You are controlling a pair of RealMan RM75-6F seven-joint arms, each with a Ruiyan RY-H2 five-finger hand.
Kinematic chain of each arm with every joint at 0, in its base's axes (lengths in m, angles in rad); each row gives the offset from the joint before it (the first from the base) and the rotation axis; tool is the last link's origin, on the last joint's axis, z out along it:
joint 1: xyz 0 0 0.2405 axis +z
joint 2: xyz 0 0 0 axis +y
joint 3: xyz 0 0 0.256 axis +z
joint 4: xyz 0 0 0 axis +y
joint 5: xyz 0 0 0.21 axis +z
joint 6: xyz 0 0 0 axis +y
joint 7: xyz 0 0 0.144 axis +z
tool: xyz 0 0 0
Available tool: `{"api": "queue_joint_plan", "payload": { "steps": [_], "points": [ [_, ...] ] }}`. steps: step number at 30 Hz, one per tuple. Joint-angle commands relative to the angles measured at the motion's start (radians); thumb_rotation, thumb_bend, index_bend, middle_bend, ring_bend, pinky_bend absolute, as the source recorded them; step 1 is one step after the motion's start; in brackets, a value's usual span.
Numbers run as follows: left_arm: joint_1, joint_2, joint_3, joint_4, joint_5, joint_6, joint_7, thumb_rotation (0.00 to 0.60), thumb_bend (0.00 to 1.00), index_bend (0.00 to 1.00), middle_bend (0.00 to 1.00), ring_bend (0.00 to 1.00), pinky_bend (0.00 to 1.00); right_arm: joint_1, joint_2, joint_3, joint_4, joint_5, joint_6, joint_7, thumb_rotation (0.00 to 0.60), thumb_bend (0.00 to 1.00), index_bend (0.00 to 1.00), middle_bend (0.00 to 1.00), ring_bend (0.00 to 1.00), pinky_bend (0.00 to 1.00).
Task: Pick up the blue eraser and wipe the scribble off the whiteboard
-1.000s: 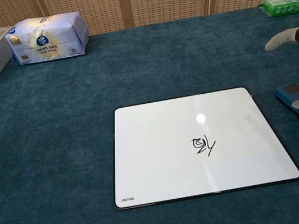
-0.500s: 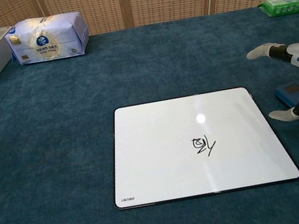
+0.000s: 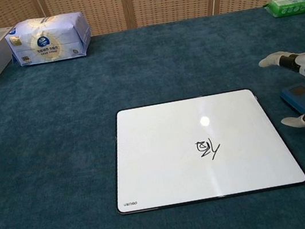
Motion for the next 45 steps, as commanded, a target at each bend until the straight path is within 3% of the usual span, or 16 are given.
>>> {"api": "queue_joint_plan", "payload": {
  "steps": [1, 24, 45],
  "points": [
    [0.001, 0.001, 0.001, 0.0, 0.002, 0.002, -0.001, 0.6, 0.43, 0.34, 0.29, 0.23, 0.08, 0.002, 0.001, -0.008, 0.018, -0.006, 0.002, 0.0, 0.6, 0.21, 0.08, 0.05, 0.0, 0.07],
    [0.005, 0.002, 0.007, 0.009, 0.01, 0.013, -0.026, 0.6, 0.43, 0.34, 0.29, 0.23, 0.08, 0.002, 0.054, -0.041, 0.09, -0.014, 0.007, -0.041, 0.6, 0.21, 0.08, 0.05, 0.0, 0.1],
    [0.0, 0.0, 0.008, 0.005, 0.009, 0.009, -0.018, 0.6, 0.43, 0.34, 0.29, 0.23, 0.08, -0.026, 0.154, -0.048, 0.08, 0.023, 0.005, -0.019, 0.6, 0.22, 0.09, 0.05, 0.0, 0.11]
  ]
}}
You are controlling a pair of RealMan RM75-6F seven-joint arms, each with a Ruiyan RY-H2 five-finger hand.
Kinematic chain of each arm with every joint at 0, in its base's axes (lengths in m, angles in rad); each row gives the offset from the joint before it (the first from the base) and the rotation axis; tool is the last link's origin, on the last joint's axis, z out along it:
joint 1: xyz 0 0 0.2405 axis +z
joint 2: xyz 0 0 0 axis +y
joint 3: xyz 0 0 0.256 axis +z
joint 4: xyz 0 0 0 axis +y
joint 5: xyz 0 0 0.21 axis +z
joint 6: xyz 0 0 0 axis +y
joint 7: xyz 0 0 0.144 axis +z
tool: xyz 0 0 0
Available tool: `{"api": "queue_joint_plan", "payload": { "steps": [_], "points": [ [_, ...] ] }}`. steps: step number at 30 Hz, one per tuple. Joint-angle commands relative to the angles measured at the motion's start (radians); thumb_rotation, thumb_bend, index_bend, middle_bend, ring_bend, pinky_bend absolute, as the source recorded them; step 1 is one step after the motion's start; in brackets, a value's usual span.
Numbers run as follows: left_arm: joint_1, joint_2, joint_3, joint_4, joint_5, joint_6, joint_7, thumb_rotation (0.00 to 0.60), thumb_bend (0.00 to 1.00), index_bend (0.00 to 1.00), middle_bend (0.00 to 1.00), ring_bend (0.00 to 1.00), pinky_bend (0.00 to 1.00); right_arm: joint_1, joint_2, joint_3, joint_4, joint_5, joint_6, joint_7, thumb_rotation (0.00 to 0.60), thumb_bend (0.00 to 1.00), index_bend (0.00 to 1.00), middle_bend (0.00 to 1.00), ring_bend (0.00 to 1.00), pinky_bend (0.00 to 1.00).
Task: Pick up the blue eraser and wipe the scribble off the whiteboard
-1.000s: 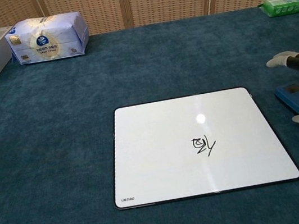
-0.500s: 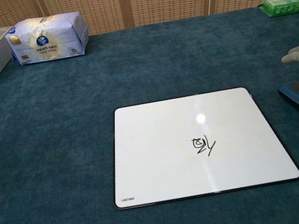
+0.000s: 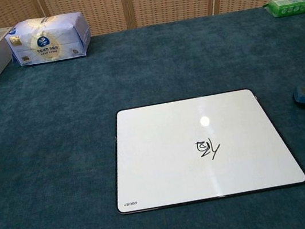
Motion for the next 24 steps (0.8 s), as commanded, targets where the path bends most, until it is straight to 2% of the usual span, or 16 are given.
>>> {"api": "queue_joint_plan", "payload": {
  "steps": [1, 11, 18, 24],
  "points": [
    [0.0, 0.0, 0.0, -0.001, 0.0, 0.001, 0.001, 0.6, 0.43, 0.34, 0.29, 0.23, 0.08, -0.005, 0.01, -0.002, -0.019, 0.005, -0.005, 0.017, 0.6, 0.22, 0.1, 0.06, 0.0, 0.11],
    [-0.005, 0.003, -0.002, -0.013, 0.0, -0.003, 0.012, 0.6, 0.43, 0.34, 0.29, 0.23, 0.08, 0.023, 0.032, 0.025, -0.125, 0.064, -0.086, 0.08, 0.6, 0.22, 0.22, 0.06, 0.0, 0.13],
    [-0.003, 0.005, 0.0, -0.009, -0.005, -0.004, 0.005, 0.6, 0.43, 0.34, 0.29, 0.23, 0.08, 0.053, 0.015, 0.051, -0.129, 0.124, -0.101, 0.037, 0.6, 0.22, 0.28, 0.06, 0.0, 0.13],
    [-0.005, 0.004, -0.001, -0.001, -0.007, -0.006, -0.004, 0.6, 0.43, 0.34, 0.29, 0.23, 0.08, 0.068, 0.005, 0.062, -0.129, 0.168, -0.098, 0.001, 0.6, 0.22, 0.27, 0.07, 0.0, 0.13]
  ]
}}
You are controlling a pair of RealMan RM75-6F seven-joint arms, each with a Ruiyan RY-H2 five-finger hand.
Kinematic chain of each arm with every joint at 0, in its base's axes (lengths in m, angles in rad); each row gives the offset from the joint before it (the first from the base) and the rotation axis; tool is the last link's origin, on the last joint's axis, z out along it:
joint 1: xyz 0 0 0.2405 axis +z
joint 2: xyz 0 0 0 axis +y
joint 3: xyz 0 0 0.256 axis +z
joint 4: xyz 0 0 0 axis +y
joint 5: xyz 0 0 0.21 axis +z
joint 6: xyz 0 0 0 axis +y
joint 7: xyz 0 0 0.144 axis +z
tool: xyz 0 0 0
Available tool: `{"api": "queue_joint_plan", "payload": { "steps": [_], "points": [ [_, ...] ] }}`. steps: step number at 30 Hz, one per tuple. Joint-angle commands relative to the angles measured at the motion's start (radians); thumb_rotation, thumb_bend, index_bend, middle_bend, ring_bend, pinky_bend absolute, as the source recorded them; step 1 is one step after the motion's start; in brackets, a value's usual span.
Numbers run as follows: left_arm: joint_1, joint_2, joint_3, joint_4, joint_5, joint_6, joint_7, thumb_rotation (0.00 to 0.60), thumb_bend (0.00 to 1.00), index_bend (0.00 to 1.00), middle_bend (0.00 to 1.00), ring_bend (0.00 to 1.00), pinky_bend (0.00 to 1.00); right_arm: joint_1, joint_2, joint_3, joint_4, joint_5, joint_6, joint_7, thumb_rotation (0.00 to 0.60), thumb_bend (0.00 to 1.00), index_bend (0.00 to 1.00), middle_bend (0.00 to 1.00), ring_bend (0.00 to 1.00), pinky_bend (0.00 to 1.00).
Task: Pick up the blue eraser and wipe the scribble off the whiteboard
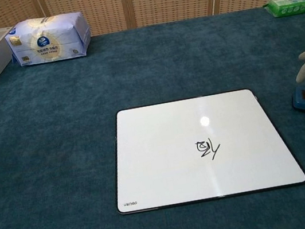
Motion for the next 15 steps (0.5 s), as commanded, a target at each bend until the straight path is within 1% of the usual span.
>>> {"api": "queue_joint_plan", "payload": {
  "steps": [1, 15],
  "points": [
    [-0.001, -0.001, -0.001, 0.003, -0.001, 0.0, -0.003, 0.6, 0.43, 0.34, 0.29, 0.23, 0.08, 0.007, -0.005, 0.005, -0.002, 0.017, 0.006, -0.016, 0.6, 0.22, 0.27, 0.07, 0.0, 0.13],
    [-0.006, -0.005, -0.003, 0.013, -0.003, -0.005, -0.012, 0.6, 0.43, 0.34, 0.29, 0.23, 0.08, 0.014, 0.004, 0.0, 0.01, 0.08, 0.013, -0.037, 0.6, 0.22, 0.27, 0.07, 0.0, 0.13]
  ]
}}
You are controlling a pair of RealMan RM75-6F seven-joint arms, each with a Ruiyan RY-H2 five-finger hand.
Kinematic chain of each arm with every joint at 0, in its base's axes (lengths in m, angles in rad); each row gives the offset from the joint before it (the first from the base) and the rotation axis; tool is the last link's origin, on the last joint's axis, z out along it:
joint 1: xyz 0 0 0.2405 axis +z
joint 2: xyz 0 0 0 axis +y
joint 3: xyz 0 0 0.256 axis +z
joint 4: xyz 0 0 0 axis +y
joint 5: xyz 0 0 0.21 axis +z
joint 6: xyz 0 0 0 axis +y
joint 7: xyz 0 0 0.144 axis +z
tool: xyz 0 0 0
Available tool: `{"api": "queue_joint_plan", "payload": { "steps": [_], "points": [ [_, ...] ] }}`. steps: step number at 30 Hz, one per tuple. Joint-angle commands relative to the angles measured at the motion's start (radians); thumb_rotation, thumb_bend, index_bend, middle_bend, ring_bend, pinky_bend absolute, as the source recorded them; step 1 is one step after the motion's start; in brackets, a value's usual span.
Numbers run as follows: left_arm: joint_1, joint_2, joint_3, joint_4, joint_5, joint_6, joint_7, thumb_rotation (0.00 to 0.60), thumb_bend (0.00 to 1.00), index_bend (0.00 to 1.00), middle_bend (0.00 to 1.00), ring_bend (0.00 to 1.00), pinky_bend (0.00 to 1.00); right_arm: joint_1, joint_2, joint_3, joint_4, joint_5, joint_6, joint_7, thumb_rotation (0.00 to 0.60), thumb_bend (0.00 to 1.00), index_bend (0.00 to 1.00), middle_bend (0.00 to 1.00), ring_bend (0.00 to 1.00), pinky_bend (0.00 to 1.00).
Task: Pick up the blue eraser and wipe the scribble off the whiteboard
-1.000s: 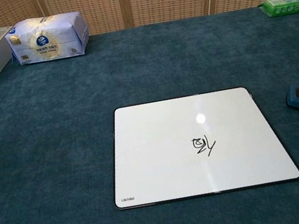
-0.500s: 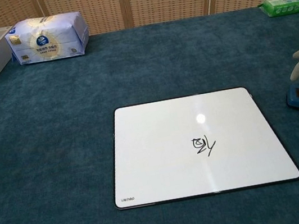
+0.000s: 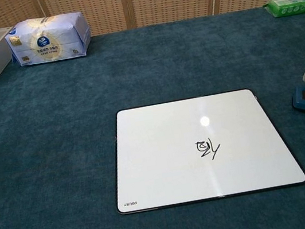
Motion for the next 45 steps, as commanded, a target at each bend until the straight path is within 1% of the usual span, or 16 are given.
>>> {"api": "queue_joint_plan", "payload": {
  "steps": [1, 17, 27, 38, 45],
  "points": [
    [-0.001, -0.001, 0.0, 0.001, 0.001, -0.001, 0.0, 0.6, 0.43, 0.34, 0.29, 0.23, 0.08, 0.0, 0.005, -0.003, 0.002, 0.006, -0.001, 0.0, 0.6, 0.22, 0.28, 0.07, 0.0, 0.13],
    [-0.007, -0.007, -0.002, 0.008, -0.004, -0.007, -0.002, 0.6, 0.43, 0.34, 0.29, 0.23, 0.08, 0.012, 0.018, -0.014, 0.0, 0.066, -0.009, -0.016, 0.6, 0.22, 0.29, 0.07, 0.0, 0.14],
    [-0.006, -0.009, -0.001, 0.017, -0.006, -0.007, -0.01, 0.6, 0.43, 0.34, 0.29, 0.23, 0.08, 0.024, 0.017, -0.017, -0.005, 0.089, -0.003, -0.026, 0.6, 0.22, 0.32, 0.08, 0.0, 0.14],
    [-0.006, -0.012, 0.0, 0.025, -0.007, -0.006, -0.016, 0.6, 0.43, 0.34, 0.29, 0.23, 0.08, 0.032, 0.019, -0.021, -0.013, 0.098, 0.005, -0.03, 0.6, 0.22, 0.39, 0.09, 0.0, 0.15],
    [-0.007, -0.014, 0.0, 0.026, -0.008, -0.008, -0.015, 0.6, 0.43, 0.34, 0.29, 0.23, 0.08, 0.034, 0.021, -0.02, -0.018, 0.082, 0.011, -0.011, 0.6, 0.22, 0.49, 0.16, 0.03, 0.18]
  ]
}}
